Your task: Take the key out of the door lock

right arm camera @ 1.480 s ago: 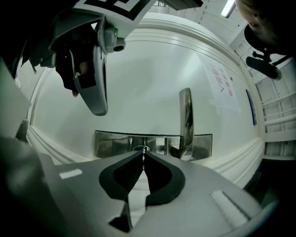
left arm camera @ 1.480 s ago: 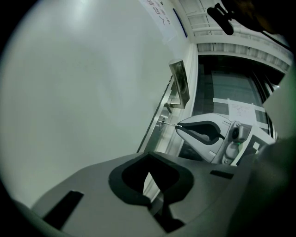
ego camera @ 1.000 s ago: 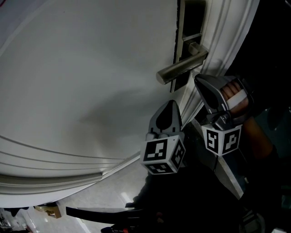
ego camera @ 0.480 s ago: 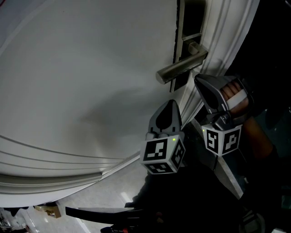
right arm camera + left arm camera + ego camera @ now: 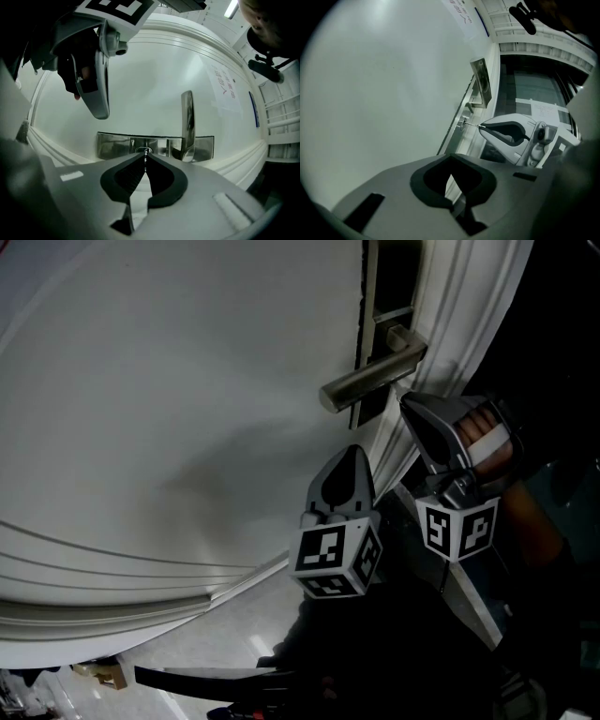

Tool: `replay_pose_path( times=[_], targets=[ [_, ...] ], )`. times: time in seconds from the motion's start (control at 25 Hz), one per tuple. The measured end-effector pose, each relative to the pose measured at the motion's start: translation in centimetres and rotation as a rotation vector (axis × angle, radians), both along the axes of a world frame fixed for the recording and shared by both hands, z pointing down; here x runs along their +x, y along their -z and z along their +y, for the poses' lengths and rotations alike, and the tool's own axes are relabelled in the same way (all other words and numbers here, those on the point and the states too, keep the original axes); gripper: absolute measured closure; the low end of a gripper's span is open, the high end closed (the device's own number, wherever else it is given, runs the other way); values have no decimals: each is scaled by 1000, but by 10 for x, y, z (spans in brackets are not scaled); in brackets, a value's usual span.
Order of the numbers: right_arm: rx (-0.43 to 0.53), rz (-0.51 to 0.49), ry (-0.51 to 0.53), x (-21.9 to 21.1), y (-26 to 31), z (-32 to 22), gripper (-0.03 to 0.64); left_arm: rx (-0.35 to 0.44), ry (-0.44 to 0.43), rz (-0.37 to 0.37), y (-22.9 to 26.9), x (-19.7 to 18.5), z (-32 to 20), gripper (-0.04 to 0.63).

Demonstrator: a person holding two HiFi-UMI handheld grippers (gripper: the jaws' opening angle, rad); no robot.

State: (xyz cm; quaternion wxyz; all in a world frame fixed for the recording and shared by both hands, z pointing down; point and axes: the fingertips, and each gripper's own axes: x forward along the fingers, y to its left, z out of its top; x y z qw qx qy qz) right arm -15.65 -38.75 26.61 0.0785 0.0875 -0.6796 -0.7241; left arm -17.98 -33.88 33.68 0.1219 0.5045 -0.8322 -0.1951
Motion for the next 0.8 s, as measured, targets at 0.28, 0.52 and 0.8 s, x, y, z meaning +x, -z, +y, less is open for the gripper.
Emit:
replay_pose_path(
  times=[0.28, 0.52, 0.8],
  targets=[
    [3, 1, 1, 1, -1, 0, 604, 1, -1, 4, -1, 0, 0, 595],
    [9, 1, -2, 1, -2, 0, 604, 0, 0, 4, -2, 1, 0, 595],
    [9, 1, -2, 1, -2, 0, 604, 2, 4, 5, -1, -1, 2, 595]
  ],
)
